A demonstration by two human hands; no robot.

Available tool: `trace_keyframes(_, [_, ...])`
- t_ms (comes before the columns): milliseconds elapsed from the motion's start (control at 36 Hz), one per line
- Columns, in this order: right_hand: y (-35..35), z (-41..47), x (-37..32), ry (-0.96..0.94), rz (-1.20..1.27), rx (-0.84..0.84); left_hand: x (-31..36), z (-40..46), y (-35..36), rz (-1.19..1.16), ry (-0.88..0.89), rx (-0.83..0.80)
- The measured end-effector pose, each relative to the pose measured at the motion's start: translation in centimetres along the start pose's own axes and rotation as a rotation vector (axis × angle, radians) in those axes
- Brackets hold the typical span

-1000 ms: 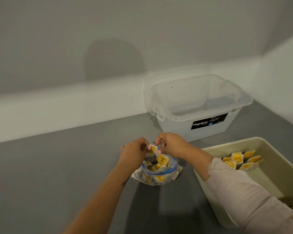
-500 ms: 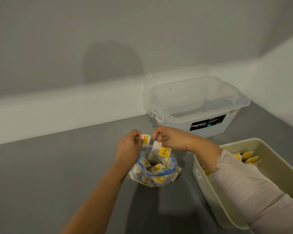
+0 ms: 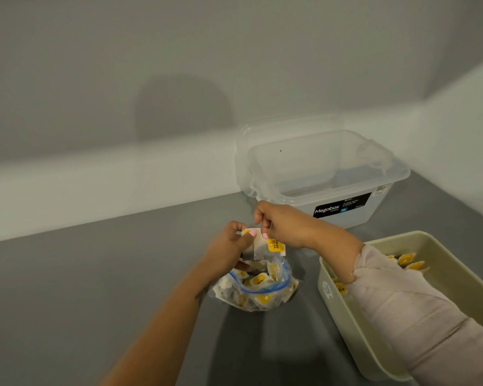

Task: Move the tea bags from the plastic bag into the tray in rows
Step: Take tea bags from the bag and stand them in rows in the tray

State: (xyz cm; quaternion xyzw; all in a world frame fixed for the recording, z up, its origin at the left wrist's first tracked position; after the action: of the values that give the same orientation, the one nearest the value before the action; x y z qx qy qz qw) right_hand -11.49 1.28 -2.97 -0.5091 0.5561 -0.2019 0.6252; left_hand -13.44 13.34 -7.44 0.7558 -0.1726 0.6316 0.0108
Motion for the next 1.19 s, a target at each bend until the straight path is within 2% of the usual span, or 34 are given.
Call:
trace_keyframes(139, [-0.2, 0.0, 0.2, 0.019, -0.002, 0.028, 0.0, 0.0, 0.4, -0.037, 0.006, -0.035])
trace_keyframes(389, [-1.5, -1.3, 1.6, 0.137, 0.190, 0.214, -0.7, 0.1, -0.2, -0.352, -0.002, 0.201])
trace_keyframes(472, [-1.5, -1.7, 2.0, 0.220, 0.273, 0.227, -1.2, 0.2, -0.3, -0.386, -0.023, 0.289])
trace_keyframes(556, [-1.2, -2.1, 2.2, 0.280, 0.376, 0.201, -1.2, 0.3, 0.2, -0.423, -0.009, 0.307])
trace_keyframes(722, [-2.0, -2.9, 2.7, 0.270, 0.380, 0.259, -0.4, 0.3, 2.0, -0.518, 0.016, 0.180])
trace_keyframes(944, [-4.4, -5.0, 3.5, 0.228, 0.314, 0.370, 0.8, -0.1, 5.4, -0.477, 0.011, 0.024])
trace_keyframes(1194, [-6.4, -7.9, 4.9, 0.213, 0.305, 0.363, 2.0, -0.3, 9.2, -0.461, 0.009, -0.027])
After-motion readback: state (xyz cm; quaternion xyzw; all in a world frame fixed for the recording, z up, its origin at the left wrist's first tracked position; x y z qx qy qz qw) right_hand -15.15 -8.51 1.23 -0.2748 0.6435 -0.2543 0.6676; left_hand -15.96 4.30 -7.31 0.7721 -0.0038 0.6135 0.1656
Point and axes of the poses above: each hand's wrist, its own z-axis towards the middle knuckle, its own y-axis out of the palm, x = y × z, the point moved 6 cm from there along z, towards the middle knuckle, and after that the axes turned 4 degrees about -z, right-handed, at the moved point
